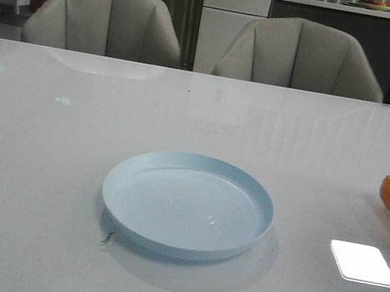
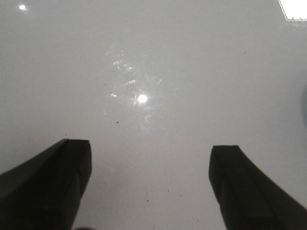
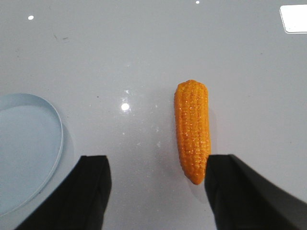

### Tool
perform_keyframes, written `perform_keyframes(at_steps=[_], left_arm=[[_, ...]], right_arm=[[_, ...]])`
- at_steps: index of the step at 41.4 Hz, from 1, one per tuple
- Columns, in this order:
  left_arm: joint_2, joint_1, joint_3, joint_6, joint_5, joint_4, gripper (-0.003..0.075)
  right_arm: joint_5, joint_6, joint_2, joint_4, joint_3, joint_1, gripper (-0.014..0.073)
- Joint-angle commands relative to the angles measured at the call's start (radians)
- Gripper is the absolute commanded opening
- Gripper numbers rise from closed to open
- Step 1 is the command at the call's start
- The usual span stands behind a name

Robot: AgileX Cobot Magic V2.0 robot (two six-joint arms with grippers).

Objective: Place corn on plate with both arms
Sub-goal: 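Lower the right gripper onto the orange corn cob and close it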

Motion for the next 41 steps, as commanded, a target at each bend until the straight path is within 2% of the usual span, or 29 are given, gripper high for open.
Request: perform_keyframes(at_steps=[1, 8, 16, 31, 41], left_arm=[[-0.039, 0.003, -0.023, 0.010, -0.119, -0.020, 0.0560], [-0.044, 0.003, -0.023, 0.010, -0.133, -0.028, 0.0560], [-0.037, 0.003, -0.023, 0.010, -0.130, -0.077, 0.0560], [-0.037, 0.003, -0.023, 0.010, -0.130, -0.094, 0.0560], [-0.037, 0.003, -0.023, 0.010, -0.130, -0.094, 0.0560]], right_arm=[[-0.055, -0.007, -0.004, -0.003, -0.035, -0.003, 0.0531], [-0.028, -0.006, 0.062, -0.026, -0.042, -0.023, 0.0517], [0.068, 0.002, 0.265, -0.025, -0.137, -0.091, 0.0517], [0.320, 0.001, 0.682, -0.026, -0.533, -0.113, 0.0517], [0.495, -0.017, 0.881, -0.038, -0.768, -0.113, 0.0517]])
